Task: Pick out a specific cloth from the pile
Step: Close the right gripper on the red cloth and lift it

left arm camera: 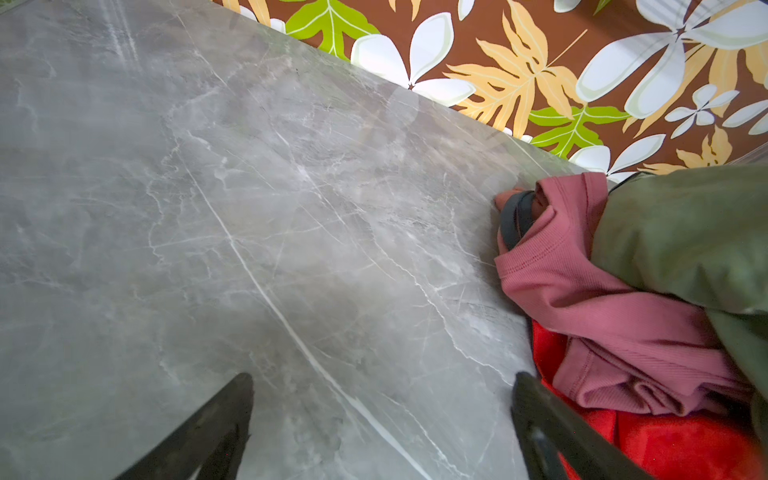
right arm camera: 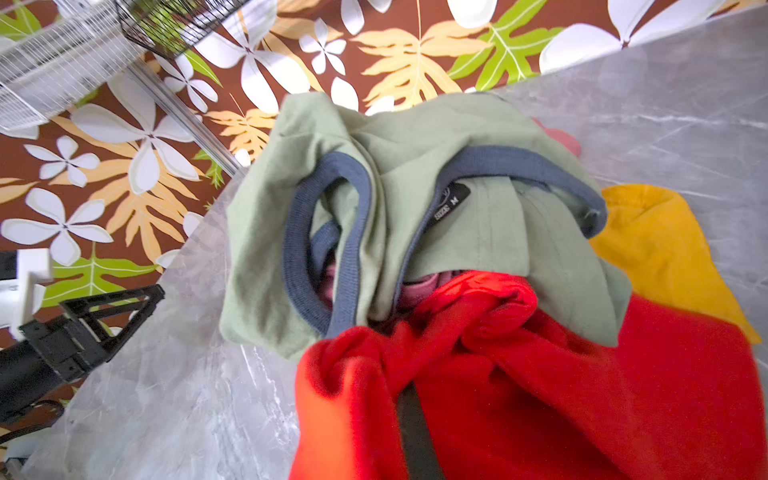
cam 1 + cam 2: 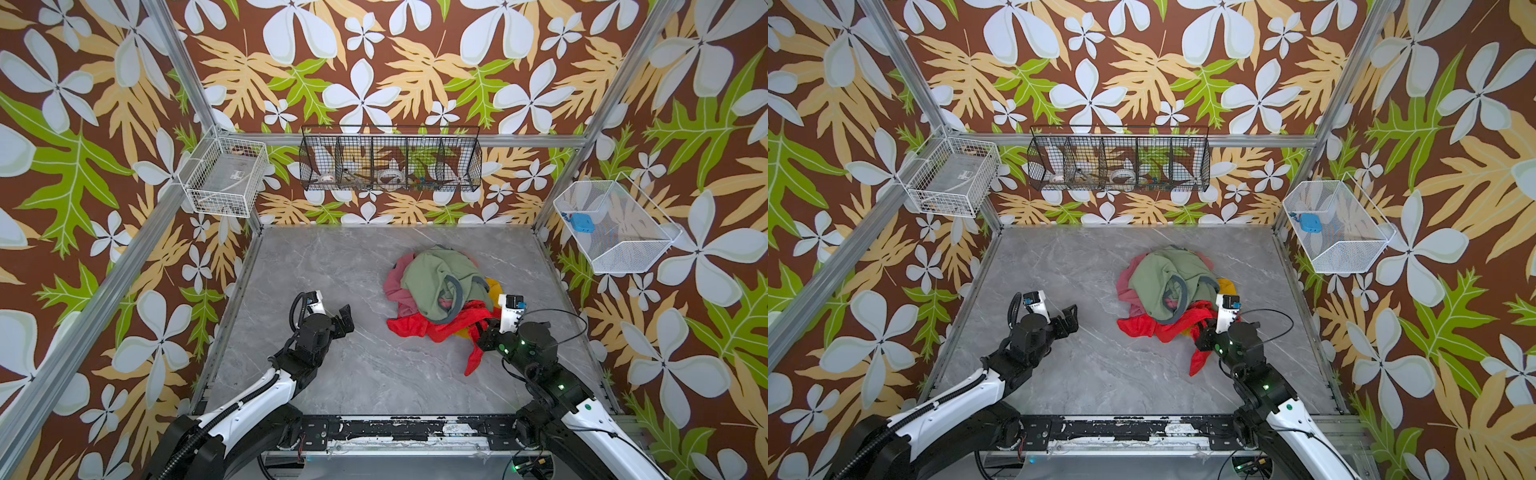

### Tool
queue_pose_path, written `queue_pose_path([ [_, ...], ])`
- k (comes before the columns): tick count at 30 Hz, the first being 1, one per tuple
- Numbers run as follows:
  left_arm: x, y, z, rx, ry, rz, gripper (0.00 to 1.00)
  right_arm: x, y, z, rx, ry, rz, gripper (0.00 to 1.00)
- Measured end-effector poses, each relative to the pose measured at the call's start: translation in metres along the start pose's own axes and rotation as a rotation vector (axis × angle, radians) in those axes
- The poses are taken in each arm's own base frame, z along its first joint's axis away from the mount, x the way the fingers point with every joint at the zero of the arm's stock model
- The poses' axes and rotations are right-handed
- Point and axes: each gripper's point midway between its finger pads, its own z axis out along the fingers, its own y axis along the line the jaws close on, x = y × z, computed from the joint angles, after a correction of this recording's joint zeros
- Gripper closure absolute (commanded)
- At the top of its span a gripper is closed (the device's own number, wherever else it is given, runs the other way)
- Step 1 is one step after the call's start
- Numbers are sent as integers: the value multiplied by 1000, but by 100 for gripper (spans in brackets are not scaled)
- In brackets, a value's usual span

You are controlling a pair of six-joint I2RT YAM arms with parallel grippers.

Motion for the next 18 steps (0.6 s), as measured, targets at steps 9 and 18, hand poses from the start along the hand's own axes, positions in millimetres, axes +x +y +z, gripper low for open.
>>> queue_pose_path([
  [9, 6, -3, 2, 12, 25, 10, 3, -56, 31, -27, -63, -101, -59, 100],
  [18, 7, -4, 3, 13, 29, 24, 3, -79, 56, -43, -153, -143, -129, 100],
])
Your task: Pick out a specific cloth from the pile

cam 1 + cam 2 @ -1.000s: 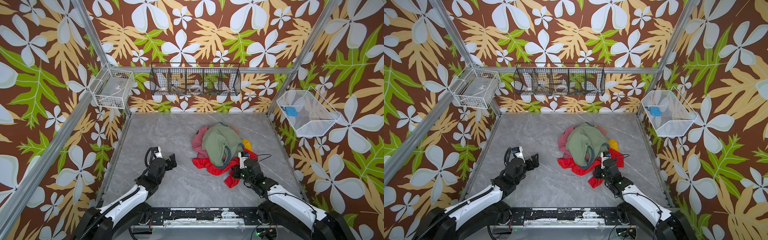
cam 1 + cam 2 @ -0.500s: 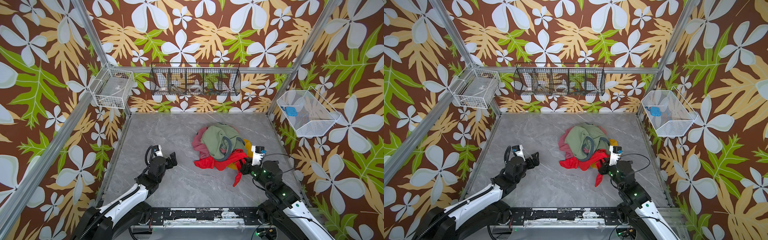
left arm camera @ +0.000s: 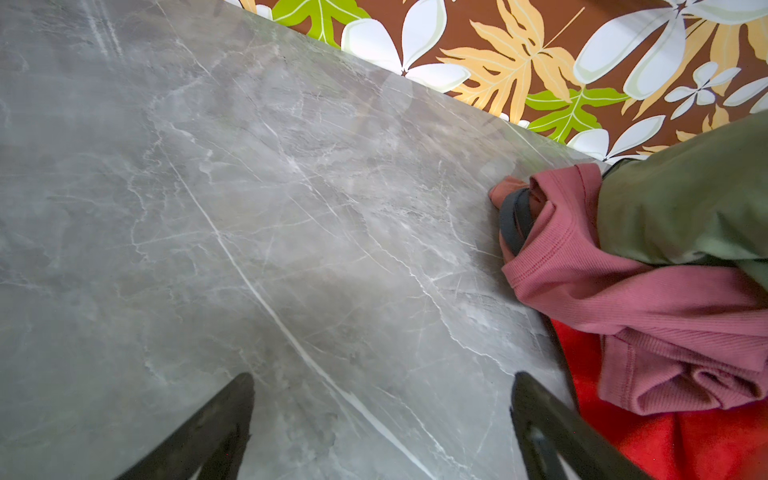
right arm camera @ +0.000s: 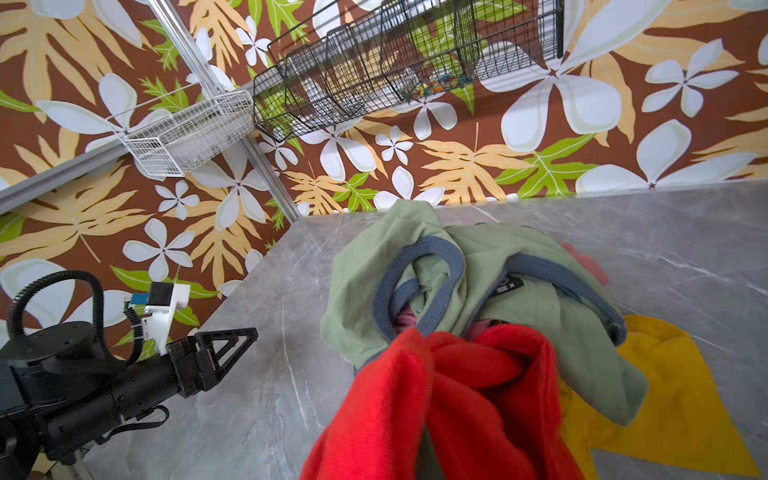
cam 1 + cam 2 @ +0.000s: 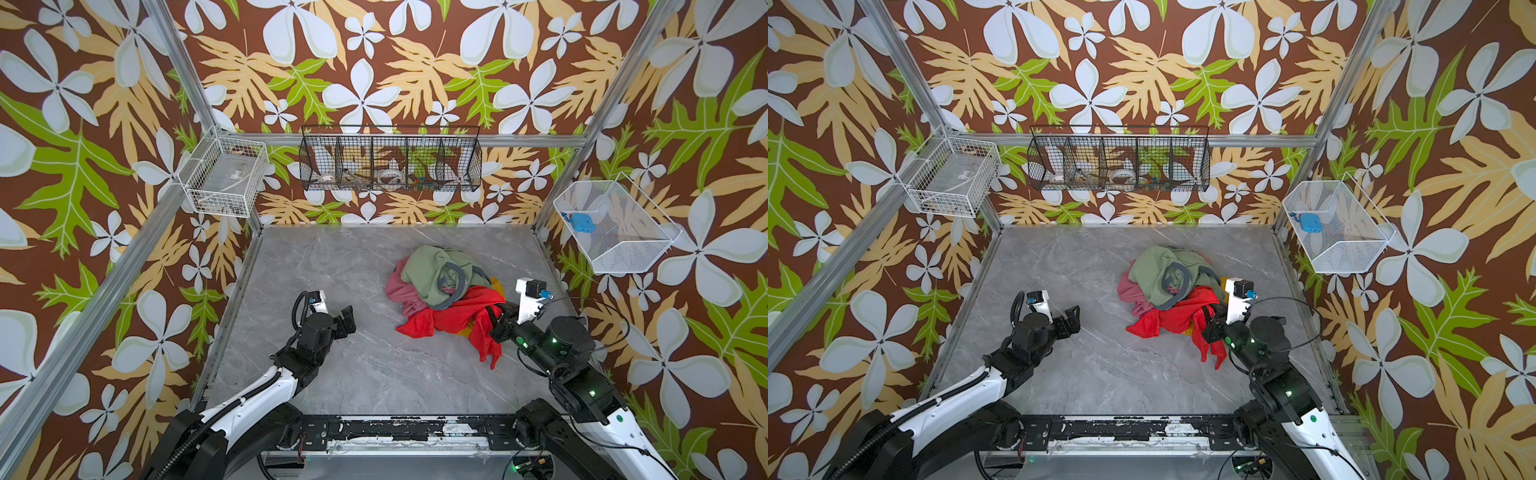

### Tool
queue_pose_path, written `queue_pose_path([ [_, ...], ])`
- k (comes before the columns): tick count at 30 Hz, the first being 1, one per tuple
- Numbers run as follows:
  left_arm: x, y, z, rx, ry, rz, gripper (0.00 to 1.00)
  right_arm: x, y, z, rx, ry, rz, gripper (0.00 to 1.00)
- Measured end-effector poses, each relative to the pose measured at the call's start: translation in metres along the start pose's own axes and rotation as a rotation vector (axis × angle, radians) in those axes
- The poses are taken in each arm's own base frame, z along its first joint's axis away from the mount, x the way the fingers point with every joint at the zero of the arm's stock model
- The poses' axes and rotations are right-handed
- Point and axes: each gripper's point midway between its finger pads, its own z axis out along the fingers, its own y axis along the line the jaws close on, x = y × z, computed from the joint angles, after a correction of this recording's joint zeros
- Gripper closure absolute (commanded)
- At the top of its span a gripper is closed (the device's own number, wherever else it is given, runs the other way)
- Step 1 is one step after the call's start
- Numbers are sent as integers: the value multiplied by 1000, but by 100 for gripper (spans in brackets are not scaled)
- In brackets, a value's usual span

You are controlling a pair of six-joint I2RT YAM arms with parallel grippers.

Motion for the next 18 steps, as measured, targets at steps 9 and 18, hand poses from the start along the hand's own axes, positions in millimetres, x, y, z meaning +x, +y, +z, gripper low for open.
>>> queue_pose_path([
  [9, 3, -5, 3, 6, 19, 14, 3, -35, 31, -13, -123, -69, -88, 100],
  [18, 12, -18, 10, 28, 58, 62, 3, -36, 41, -13, -178, -75, -103, 100],
])
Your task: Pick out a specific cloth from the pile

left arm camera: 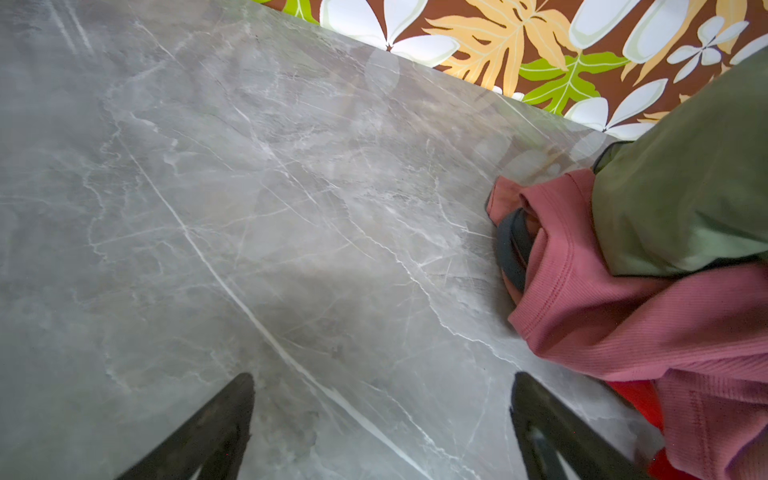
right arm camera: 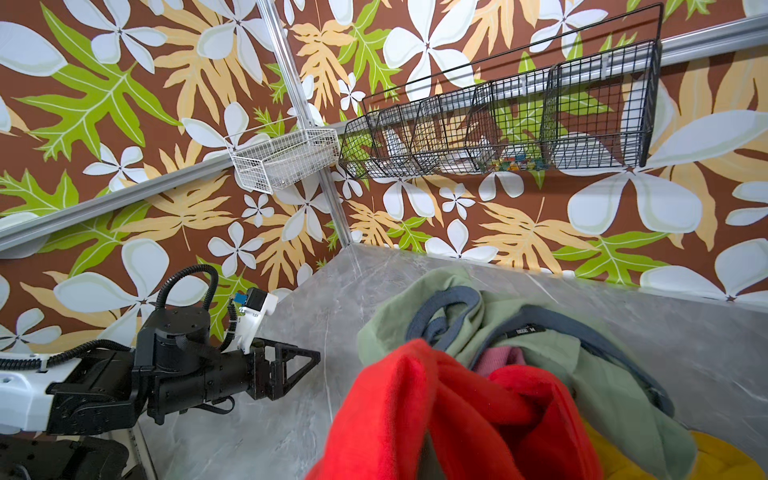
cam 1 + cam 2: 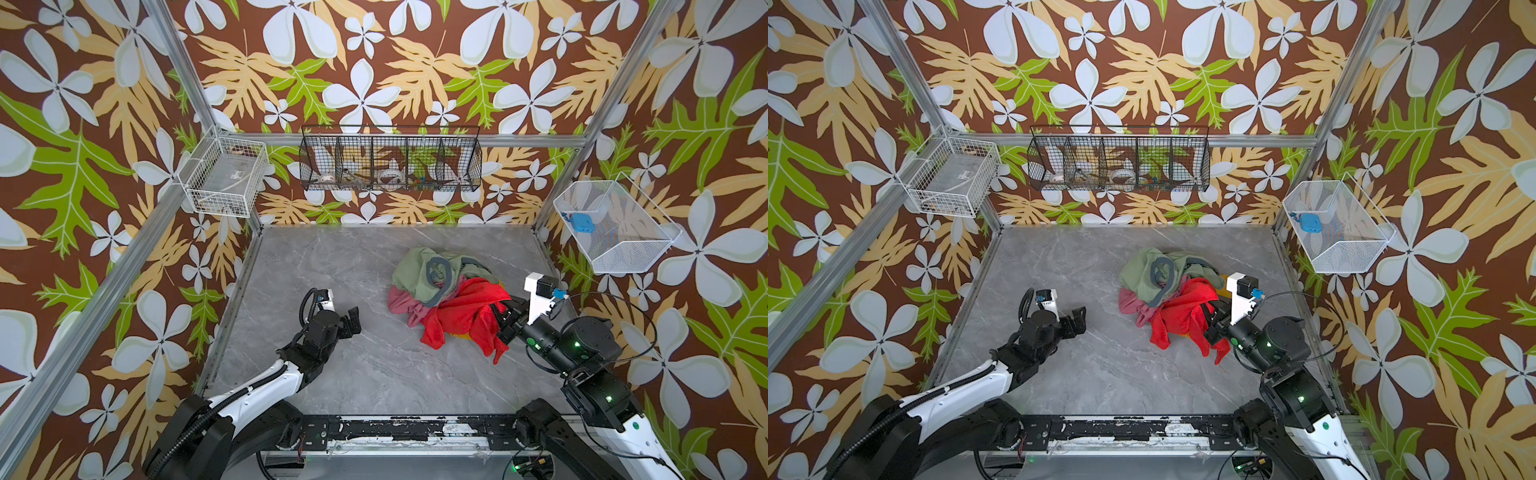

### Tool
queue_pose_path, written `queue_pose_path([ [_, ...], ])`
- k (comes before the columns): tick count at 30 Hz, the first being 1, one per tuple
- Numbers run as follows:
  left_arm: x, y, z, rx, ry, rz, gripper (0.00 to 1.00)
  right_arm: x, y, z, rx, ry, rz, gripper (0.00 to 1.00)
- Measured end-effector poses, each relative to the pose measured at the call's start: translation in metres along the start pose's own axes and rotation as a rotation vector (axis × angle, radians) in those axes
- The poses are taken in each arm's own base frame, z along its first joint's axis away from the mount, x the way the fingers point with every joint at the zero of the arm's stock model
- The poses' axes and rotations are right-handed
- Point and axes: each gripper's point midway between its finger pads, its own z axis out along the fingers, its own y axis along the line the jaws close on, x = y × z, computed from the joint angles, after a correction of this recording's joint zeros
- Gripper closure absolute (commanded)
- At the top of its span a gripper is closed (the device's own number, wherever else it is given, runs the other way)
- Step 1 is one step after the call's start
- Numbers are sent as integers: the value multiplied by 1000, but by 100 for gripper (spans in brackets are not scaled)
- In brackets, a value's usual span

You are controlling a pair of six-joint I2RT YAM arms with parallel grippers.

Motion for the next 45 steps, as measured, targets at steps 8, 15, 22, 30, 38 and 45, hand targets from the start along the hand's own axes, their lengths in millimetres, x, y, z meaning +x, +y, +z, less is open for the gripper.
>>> queue_pose_path([
  [8, 1, -42, 15, 74, 36, 68, 3, 28, -21, -7, 88, 3, 41, 100],
  [15, -10, -96, 31, 166, 42, 140, 2, 19, -26, -23, 141, -37, 66, 100],
  [22, -20, -167, 44, 274, 26, 225, 2, 2, -20, -21, 129, -43, 86, 100],
  [30, 1, -206, 69, 290, 74, 321, 1, 1, -5, -18, 48, -19, 103, 100],
  [38, 2, -217, 92, 237, 95, 343, 1, -26, 19, -22, -63, -64, 147, 100],
  [45, 2, -223, 107, 187, 120, 366, 0, -28, 26, -7, -129, -67, 227, 100],
])
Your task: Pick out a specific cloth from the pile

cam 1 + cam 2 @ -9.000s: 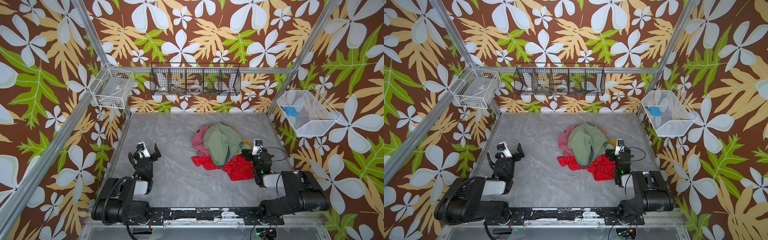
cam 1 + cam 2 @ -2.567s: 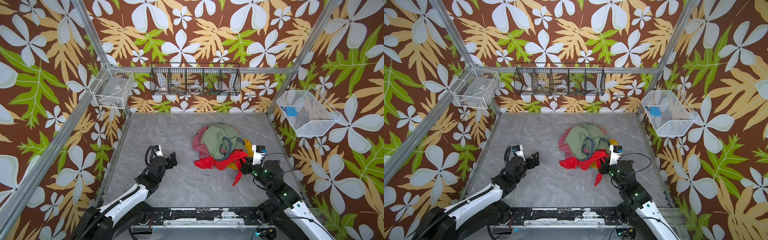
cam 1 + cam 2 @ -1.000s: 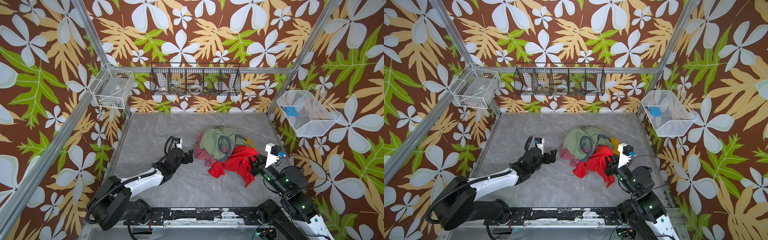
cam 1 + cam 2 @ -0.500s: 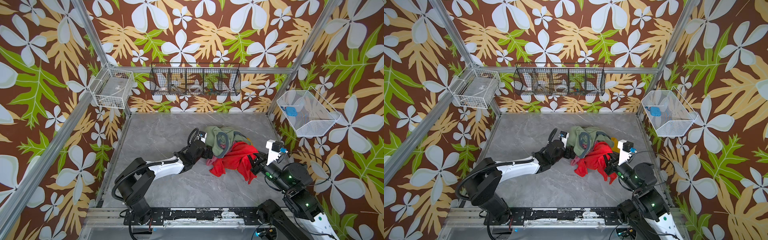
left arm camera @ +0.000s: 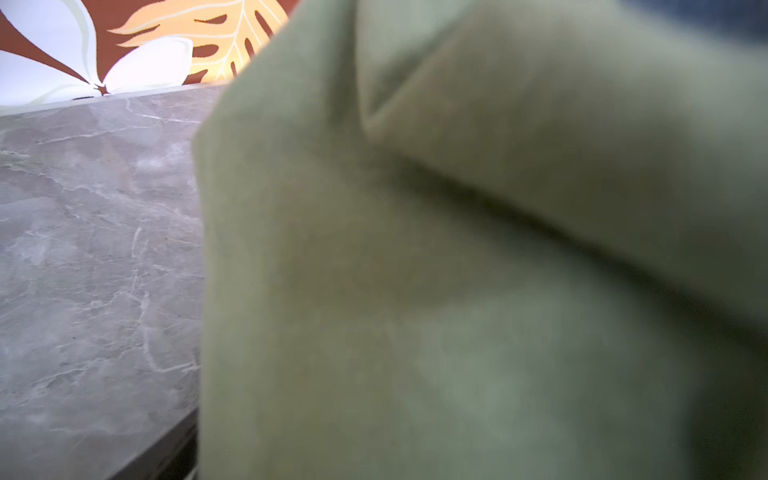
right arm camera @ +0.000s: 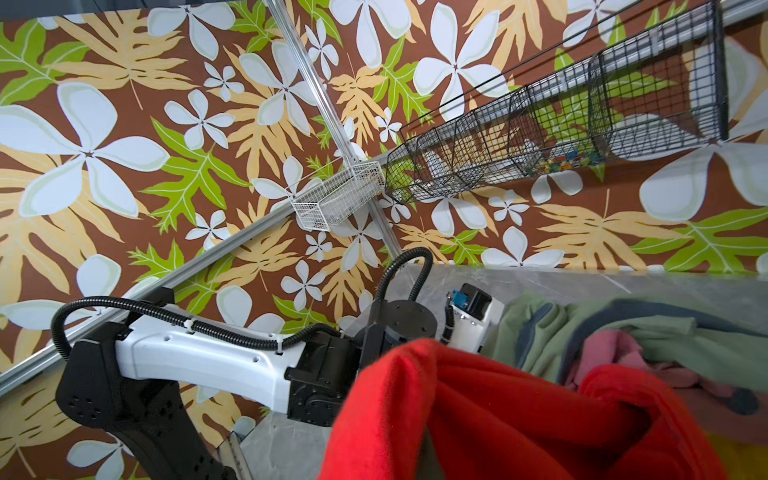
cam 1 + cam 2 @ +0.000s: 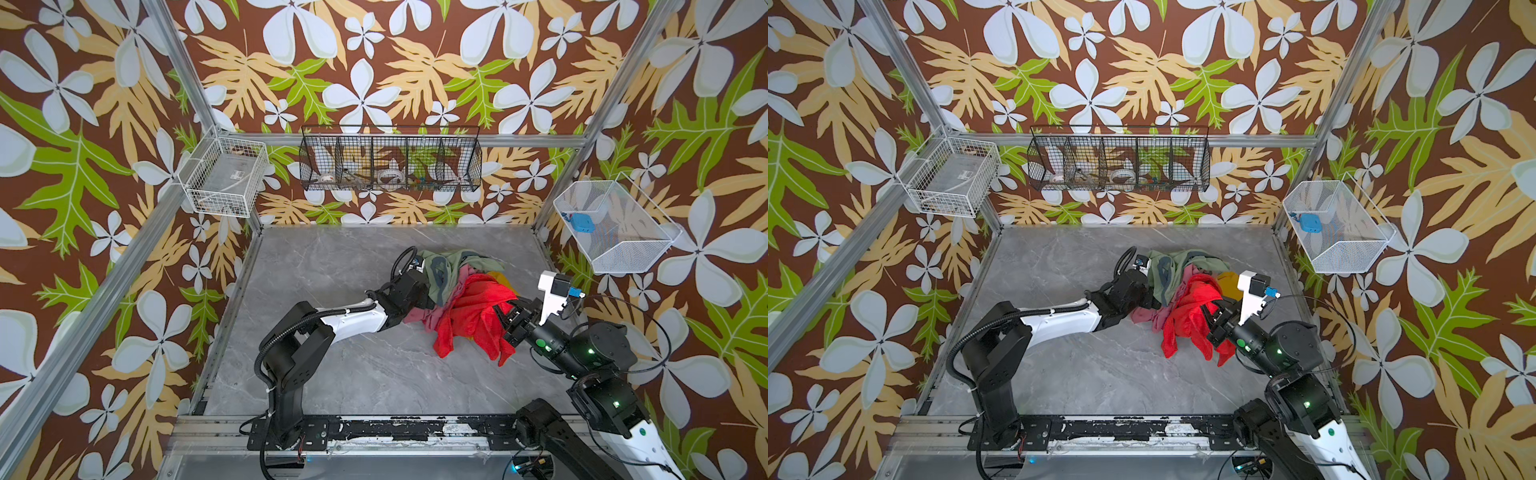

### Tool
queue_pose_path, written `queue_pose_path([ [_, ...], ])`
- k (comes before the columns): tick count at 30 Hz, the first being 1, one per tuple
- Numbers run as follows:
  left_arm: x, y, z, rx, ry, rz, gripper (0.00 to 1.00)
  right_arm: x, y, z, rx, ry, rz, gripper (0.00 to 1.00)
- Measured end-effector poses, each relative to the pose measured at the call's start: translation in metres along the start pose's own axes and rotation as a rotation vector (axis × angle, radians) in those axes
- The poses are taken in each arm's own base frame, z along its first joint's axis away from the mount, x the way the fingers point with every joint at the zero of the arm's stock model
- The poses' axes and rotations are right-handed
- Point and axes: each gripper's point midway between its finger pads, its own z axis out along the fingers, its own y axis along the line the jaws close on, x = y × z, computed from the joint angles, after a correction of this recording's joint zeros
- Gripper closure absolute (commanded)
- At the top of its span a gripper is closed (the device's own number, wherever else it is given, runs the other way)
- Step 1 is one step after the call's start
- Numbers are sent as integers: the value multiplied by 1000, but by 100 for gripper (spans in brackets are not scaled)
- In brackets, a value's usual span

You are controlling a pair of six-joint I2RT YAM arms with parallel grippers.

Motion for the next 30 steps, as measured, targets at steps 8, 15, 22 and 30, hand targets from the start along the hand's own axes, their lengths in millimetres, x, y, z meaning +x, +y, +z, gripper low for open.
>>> queue_pose_path([
  [8, 0, 4, 6, -48, 20, 13, 0, -14, 15, 11, -75, -12, 48, 100],
  [15, 6, 9, 11, -76, 37, 24, 0, -37, 37, 10, -141, -40, 42, 100],
  [22, 11, 10, 15, -91, 62, 51, 0, -71, 67, 4, -237, -111, -32, 100],
  [30, 16, 11, 18, -108, 79, 65, 0, -92, 83, 8, -283, -143, -91, 100],
])
